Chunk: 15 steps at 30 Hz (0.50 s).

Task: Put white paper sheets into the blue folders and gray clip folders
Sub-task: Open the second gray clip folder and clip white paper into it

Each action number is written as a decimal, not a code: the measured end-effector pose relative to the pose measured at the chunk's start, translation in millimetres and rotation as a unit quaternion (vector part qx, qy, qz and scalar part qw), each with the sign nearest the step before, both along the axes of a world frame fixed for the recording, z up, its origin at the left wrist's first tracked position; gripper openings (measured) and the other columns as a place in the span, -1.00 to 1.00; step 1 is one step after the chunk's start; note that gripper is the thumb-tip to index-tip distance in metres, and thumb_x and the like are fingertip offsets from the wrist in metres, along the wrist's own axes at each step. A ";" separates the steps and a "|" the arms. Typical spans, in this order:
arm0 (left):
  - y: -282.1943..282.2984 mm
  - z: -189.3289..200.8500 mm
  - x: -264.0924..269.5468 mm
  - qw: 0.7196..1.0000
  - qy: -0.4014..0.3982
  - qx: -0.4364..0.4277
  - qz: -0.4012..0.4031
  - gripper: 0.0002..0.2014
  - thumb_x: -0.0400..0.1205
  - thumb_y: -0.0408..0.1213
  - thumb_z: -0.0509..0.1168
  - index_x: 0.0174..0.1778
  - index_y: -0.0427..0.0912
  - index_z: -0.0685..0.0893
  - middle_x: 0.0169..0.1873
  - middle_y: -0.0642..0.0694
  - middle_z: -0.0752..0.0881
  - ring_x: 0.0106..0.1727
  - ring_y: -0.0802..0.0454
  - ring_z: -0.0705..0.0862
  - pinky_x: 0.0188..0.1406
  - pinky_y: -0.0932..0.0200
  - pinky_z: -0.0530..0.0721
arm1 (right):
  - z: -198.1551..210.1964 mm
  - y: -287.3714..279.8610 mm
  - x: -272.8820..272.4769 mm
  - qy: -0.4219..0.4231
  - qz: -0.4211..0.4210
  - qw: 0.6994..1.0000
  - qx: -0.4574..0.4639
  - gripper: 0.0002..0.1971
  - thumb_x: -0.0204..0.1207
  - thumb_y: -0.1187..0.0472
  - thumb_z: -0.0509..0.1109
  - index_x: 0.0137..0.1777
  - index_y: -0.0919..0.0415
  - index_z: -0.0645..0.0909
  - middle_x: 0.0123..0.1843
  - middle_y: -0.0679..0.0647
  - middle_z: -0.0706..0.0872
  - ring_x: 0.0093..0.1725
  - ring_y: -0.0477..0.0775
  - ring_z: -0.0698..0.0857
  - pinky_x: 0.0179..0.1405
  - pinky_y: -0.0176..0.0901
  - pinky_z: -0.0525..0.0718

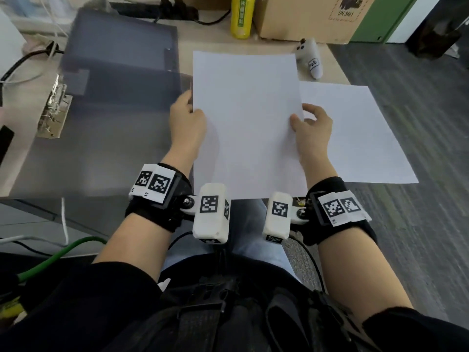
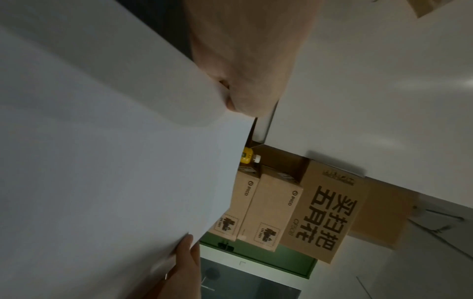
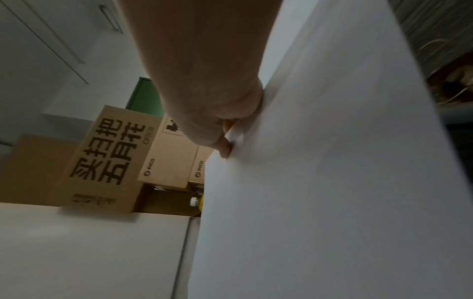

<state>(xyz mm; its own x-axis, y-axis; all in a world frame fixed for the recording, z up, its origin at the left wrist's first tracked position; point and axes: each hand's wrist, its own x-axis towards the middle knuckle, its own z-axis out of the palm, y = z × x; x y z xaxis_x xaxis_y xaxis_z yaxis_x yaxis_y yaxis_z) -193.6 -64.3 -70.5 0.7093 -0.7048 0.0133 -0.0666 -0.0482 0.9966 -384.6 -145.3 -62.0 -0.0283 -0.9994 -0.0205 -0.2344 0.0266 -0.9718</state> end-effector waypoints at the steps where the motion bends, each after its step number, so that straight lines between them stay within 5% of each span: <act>1: 1.8 -6.1 -2.5 1.000 0.005 0.016 0.007 -0.48 0.37 -0.55 0.02 0.04 -0.01 0.71 -0.27 -0.10 0.72 -0.28 -0.03 0.60 -0.26 0.12 0.56 | -5.0 0.9 -0.9 0.017 -0.002 1.000 0.007 -0.64 0.47 0.33 0.34 0.27 0.18 0.59 -0.16 0.13 0.71 -0.10 0.09 0.70 0.04 -0.09 0.67; 3: 4.6 -17.2 -6.5 0.999 0.011 0.039 0.014 -0.50 0.30 -0.49 -0.01 -0.14 0.10 0.71 -0.29 -0.12 0.69 -0.28 -0.04 0.58 -0.26 0.10 0.54 | -13.3 1.3 -3.5 0.037 0.002 0.999 0.026 -0.60 0.51 0.38 0.26 0.34 0.16 0.58 -0.24 0.04 0.63 -0.26 -0.05 0.62 -0.14 -0.26 0.62; 7: 6.9 -26.0 -8.5 0.997 0.019 0.067 0.015 -0.58 0.26 -0.48 -0.05 -0.29 0.00 0.66 -0.35 -0.15 0.56 -0.33 -0.03 0.42 -0.35 0.16 0.36 | -18.8 -0.1 -5.8 0.049 0.007 0.997 0.054 -0.59 0.55 0.40 0.22 0.38 0.17 0.58 -0.02 0.10 0.61 -0.27 -0.19 0.57 -0.27 -0.46 0.53; 11: 3.9 -20.5 -8.3 0.997 0.006 0.077 0.013 -0.67 0.36 -0.59 -0.06 -0.34 -0.19 0.57 -0.53 0.00 0.37 -0.47 0.04 0.23 -0.53 0.28 0.16 | -17.2 -7.8 -1.0 0.043 -0.002 0.996 0.073 -0.60 0.53 0.42 0.24 0.35 0.19 0.61 0.09 0.08 0.60 -0.07 0.02 0.61 -0.04 -0.26 0.56; 15: -5.1 -13.2 -4.3 0.996 -0.002 0.093 0.000 -0.71 0.37 -0.62 -0.08 -0.51 -0.14 0.34 -0.58 0.03 0.26 -0.50 0.06 0.17 -0.62 0.31 0.09 | -16.4 -18.8 2.2 0.041 0.000 0.995 0.095 -0.59 0.51 0.42 0.24 0.33 0.21 0.62 0.04 0.12 0.63 -0.34 -0.09 0.53 -0.24 -0.30 0.54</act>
<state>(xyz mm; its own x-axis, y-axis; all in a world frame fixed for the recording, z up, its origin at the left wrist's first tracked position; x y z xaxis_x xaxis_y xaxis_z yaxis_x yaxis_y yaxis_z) -197.9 -69.4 -83.7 0.7100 -0.6950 -0.1139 -0.0707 -0.2312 0.9703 -382.4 -164.1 -78.4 -0.0370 -0.9776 -0.2070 -0.3134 0.2080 -0.9265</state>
